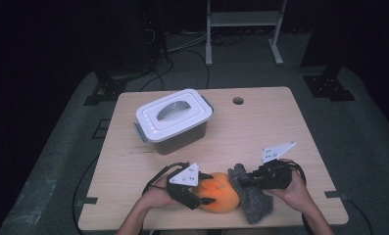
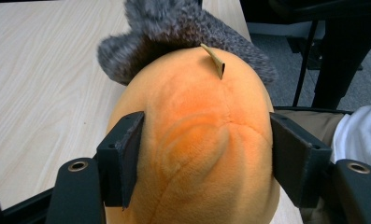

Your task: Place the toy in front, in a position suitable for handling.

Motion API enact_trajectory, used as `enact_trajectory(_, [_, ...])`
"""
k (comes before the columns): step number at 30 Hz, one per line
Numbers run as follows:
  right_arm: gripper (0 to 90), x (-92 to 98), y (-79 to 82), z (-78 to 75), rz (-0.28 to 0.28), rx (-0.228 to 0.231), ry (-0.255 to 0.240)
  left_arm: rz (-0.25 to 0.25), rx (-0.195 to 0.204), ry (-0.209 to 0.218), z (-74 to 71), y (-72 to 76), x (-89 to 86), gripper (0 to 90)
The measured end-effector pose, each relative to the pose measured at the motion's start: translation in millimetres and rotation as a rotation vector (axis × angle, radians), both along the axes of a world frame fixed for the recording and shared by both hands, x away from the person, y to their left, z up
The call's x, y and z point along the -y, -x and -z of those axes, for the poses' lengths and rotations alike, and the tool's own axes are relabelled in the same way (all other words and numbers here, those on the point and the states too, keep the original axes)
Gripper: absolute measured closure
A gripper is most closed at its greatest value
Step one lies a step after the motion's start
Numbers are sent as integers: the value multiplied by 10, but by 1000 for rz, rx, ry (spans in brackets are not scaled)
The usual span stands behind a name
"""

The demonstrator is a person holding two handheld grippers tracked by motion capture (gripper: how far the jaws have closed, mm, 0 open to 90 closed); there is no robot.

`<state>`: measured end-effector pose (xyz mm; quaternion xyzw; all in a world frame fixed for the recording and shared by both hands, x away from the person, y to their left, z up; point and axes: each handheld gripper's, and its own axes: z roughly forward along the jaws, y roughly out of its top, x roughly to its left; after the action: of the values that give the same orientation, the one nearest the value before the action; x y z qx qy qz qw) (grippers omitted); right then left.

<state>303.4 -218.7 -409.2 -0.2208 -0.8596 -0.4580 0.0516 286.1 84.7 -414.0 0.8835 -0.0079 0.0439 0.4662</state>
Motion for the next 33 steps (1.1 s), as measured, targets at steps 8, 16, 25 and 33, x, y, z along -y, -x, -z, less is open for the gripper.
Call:
enact_trajectory(8, [756, -194, 129, -222, -42, 80, -30, -6, 68, -13, -63, 80, 92, 351])
enact_trajectory(16, [757, -102, 111, -181, -6, 67, -61, -39, 39, 12, -130, 39, 49, 390])
enact_trajectory(25, [757, -235, 164, -225, -22, 107, -29, -60, 43, 22, -207, 60, 40, 408])
enact_trajectory(33, [757, -233, 162, -272, -19, 105, -88, -54, 33, 18, -171, 67, 112, 404])
